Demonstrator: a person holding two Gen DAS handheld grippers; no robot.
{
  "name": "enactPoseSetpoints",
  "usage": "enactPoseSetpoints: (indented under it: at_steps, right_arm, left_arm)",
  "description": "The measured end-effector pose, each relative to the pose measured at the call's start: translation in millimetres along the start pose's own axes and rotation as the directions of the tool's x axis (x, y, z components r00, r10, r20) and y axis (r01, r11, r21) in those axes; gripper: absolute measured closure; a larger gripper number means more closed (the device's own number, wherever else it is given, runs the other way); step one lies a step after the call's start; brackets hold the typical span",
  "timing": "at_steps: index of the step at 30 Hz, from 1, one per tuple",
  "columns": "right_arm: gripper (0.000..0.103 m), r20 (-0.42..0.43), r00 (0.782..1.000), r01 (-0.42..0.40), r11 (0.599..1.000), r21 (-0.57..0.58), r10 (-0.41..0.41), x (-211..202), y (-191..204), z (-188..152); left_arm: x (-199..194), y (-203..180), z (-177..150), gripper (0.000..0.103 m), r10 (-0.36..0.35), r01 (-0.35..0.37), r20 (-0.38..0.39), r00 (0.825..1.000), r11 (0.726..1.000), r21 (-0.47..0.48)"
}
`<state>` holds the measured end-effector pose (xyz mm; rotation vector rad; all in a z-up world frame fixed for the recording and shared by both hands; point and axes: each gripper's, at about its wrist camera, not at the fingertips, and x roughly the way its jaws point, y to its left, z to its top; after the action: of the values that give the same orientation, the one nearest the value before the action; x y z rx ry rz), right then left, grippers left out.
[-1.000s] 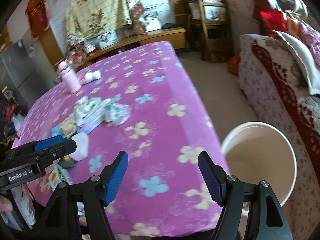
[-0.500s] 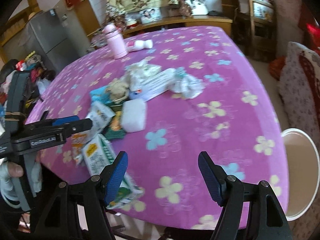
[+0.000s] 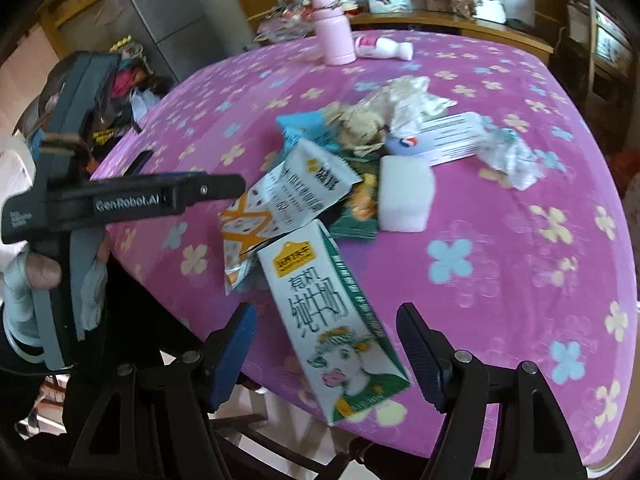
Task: Collect trash
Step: 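Grasp the white milk carton with the right gripper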
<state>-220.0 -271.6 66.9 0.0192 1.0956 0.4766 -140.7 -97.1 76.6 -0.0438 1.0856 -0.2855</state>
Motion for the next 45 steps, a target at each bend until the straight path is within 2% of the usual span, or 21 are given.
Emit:
enactPoseSetpoints:
  at_steps: [12, 14, 20, 24, 27, 31, 37, 40, 41, 43, 45]
  right_arm:
    - [0.033, -0.035, 0.999, 0.035, 0.998, -0.051, -0.037, 27.1, 6.1, 4.9]
    - [0.039, -0.039, 0.998, 0.047, 0.998, -0.048, -0.049, 31.1, 3.8, 3.8]
    - [0.044, -0.027, 0.997, 0.068, 0.997, -0.039, -0.069, 22.2, -2.6, -5.7]
    - [0.044, -0.026, 0.994, 0.107, 0.994, 0.010, -0.107, 10.8, -20.3, -14.7]
    - [0.044, -0.016, 0.991, 0.136, 0.987, 0.088, -0.135, 0.7, -42.5, -20.1]
    - [0.044, 0.016, 0.982, 0.180, 0.958, 0.223, -0.188, -8.6, -71.9, -20.1]
    - [0.044, 0.063, 0.969, 0.207, 0.923, 0.323, -0.240, -7.4, -91.0, -7.9]
    - [0.043, 0.082, 0.975, 0.169, 0.926, 0.337, -0.208, -7.2, -88.6, -6.2]
    - [0.040, 0.085, 0.976, 0.162, 0.928, 0.337, -0.201, -8.2, -88.2, -8.4]
    - [0.033, 0.087, 0.980, 0.141, 0.931, 0.336, -0.180, -9.1, -86.2, -7.8]
    - [0.033, 0.092, 0.981, 0.131, 0.932, 0.337, -0.171, -9.9, -85.1, -7.1]
  left_arm:
    - [2.2, 0.8, -0.9, 0.045, 0.002, -0.002, -0.004, 1.000, 1.000, 0.000]
    - [2.7, -0.2, -0.7, 0.045, -0.001, 0.001, -0.003, 1.000, 1.000, -0.001]
    - [3.7, -2.7, -1.7, 0.045, 0.000, 0.000, -0.004, 1.000, 1.000, 0.005]
    - [5.5, -2.8, -2.4, 0.045, -0.014, 0.014, -0.009, 1.000, 1.000, -0.002]
    - [7.7, -2.1, -3.8, 0.045, -0.047, 0.047, -0.017, 0.999, 0.999, -0.009]
    - [9.4, -5.7, -7.0, 0.045, -0.105, 0.105, -0.028, 0.994, 0.994, 0.005]
    - [12.3, -20.1, -8.9, 0.045, -0.130, 0.132, -0.029, 0.991, 0.986, 0.098]
    - [16.0, -33.2, -14.3, 0.045, -0.120, 0.123, -0.028, 0.992, 0.971, 0.206]
    - [19.2, -36.0, -15.7, 0.045, -0.110, 0.115, -0.032, 0.993, 0.966, 0.233]
    - [23.8, -39.3, -17.0, 0.045, -0.102, 0.107, -0.032, 0.994, 0.960, 0.260]
    - [25.9, -41.2, -15.7, 0.045, -0.095, 0.097, -0.021, 0.995, 0.957, 0.273]
